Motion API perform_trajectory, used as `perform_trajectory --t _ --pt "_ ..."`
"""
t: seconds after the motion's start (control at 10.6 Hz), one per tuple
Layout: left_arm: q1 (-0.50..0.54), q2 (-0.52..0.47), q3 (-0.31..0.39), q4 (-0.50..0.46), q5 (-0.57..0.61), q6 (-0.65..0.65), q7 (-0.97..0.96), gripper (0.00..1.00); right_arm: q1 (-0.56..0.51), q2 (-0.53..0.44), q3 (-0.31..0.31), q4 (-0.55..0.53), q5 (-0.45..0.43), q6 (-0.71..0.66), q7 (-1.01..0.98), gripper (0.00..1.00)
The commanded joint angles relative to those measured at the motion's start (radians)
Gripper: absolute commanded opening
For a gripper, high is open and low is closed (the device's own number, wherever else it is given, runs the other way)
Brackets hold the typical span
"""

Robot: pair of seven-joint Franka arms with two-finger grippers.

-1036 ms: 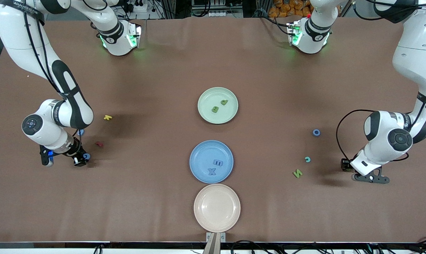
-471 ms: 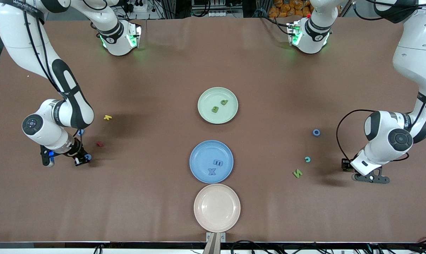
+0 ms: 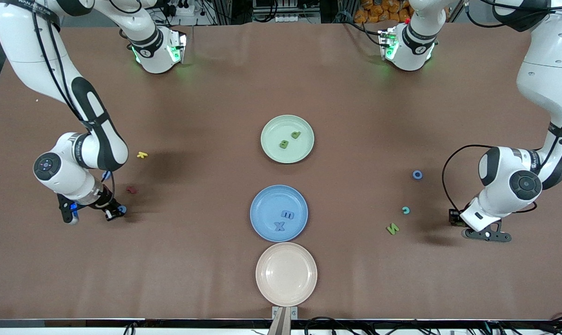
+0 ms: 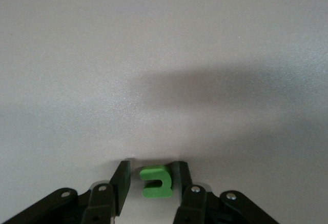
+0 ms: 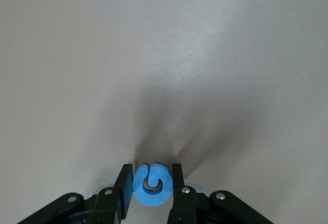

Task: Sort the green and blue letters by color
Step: 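Grasp the green u with the left gripper while the right gripper grasps blue G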

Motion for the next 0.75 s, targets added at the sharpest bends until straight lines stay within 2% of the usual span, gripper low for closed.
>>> perform_trajectory --t 0.0,0.19,0.47,0.66 --pt "0.002 0.013 -0.002 0.012 0.023 0.009 0.006 0.36 -0.007 -0.001 0.039 0.061 0.010 -0.062 -0.052 0.01" --pt "0.002 0.013 -0.002 0.013 0.023 0.007 0.014 0.00 0.016 -0.002 0.056 0.084 0.010 -0.063 -0.057 0.01" --pt "-0.004 0.004 -0.004 0.013 0.023 0.007 0.011 0.00 0.098 0.004 0.091 0.152 0.012 -0.061 -0.061 0.01" --pt "-0.004 -0.021 -0.048 0.012 0.014 -0.038 0.006 0.00 0.182 0.019 0.103 0.201 0.010 -0.059 -0.070 0.00"
